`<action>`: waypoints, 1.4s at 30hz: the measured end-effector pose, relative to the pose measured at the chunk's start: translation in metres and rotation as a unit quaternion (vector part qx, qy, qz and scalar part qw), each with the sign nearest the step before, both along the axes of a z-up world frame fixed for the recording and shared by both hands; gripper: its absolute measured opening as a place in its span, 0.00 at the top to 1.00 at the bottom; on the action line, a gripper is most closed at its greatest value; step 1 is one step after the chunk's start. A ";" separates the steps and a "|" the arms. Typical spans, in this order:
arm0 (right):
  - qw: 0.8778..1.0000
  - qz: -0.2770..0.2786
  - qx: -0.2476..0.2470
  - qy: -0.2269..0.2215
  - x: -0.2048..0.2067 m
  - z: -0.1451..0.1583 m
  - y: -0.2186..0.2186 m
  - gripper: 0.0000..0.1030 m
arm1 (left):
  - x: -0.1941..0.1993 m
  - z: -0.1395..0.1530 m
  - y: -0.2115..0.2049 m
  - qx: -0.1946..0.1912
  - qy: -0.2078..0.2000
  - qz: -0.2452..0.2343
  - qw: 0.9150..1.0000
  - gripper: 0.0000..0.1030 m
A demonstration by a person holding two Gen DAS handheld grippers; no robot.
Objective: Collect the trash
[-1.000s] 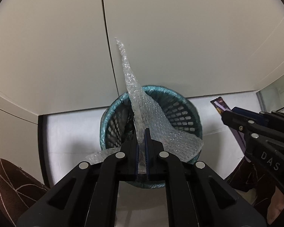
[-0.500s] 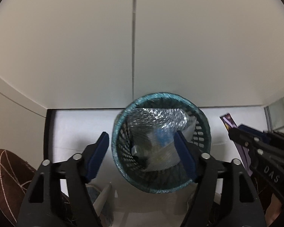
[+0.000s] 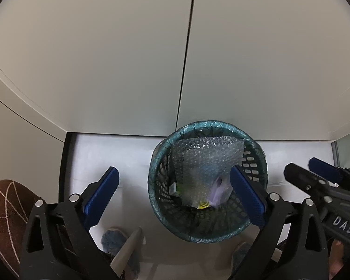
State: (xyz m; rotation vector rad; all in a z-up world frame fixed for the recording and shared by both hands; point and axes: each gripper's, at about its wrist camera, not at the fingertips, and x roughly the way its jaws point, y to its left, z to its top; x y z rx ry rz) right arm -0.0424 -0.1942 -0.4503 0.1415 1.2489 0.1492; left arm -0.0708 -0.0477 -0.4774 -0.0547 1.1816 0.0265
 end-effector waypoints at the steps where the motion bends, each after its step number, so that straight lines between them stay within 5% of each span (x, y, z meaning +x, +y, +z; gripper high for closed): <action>1: 1.000 -0.004 -0.001 -0.002 0.000 0.002 -0.001 0.32 | 0.000 0.000 0.001 0.001 0.001 -0.001 1.000 0.07; 9: 0.998 0.020 -0.051 -0.022 -0.009 0.018 0.002 0.17 | -0.005 0.017 0.008 -0.020 0.005 -0.021 1.000 0.06; 22: 0.997 -0.017 -0.068 0.020 -0.018 0.017 -0.013 0.17 | -0.009 0.021 0.015 -0.036 0.034 -0.018 0.999 0.06; 42: 0.997 -0.020 -0.075 0.014 -0.020 0.018 -0.011 0.17 | -0.008 0.019 0.004 -0.026 0.030 -0.049 0.998 0.06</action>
